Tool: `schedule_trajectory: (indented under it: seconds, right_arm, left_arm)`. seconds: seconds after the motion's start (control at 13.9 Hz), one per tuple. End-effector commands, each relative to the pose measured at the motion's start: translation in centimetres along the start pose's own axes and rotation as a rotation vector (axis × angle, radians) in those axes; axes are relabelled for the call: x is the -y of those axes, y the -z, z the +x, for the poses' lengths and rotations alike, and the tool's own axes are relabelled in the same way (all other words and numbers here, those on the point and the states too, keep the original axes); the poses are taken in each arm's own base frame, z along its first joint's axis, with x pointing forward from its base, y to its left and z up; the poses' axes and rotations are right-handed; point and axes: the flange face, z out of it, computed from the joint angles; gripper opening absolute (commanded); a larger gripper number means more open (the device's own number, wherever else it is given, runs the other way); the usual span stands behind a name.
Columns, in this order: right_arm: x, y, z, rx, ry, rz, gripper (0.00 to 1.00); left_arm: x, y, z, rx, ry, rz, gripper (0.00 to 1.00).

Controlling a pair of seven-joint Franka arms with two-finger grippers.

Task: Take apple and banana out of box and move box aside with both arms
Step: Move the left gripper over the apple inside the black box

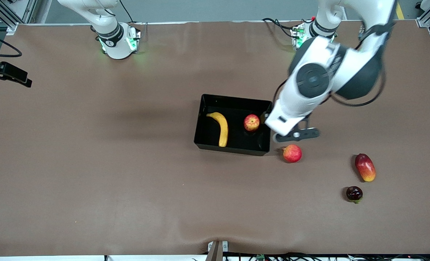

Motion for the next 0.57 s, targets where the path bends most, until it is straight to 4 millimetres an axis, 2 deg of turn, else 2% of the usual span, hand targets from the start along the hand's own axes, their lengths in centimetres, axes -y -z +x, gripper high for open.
schedule_trajectory:
  seconds: [0.0,0.07,0.29,0.5]
  right_arm:
    - [0.2,0.5,-0.2,-0.005,-0.006,-0.010,1.00]
    - [0.3,0.5,-0.2,-0.004,-0.005,-0.008,1.00]
    - [0.4,0.5,-0.2,-0.004,-0.003,-0.007,1.00]
    - [-0.1,0.5,-0.1,-0.006,-0.013,-0.009,1.00]
  left_arm:
    - [-3.7,-5.4,-0.4,-0.005,0.130,0.033,1.00]
    - [-5.0,-7.5,-1.0,0.000,0.169,0.038,1.00]
    - [-6.8,-11.6,-3.0,0.010,0.313,0.065,1.00]
    - [-6.4,-15.5,-4.3,0.019,0.417,0.088,1.00]
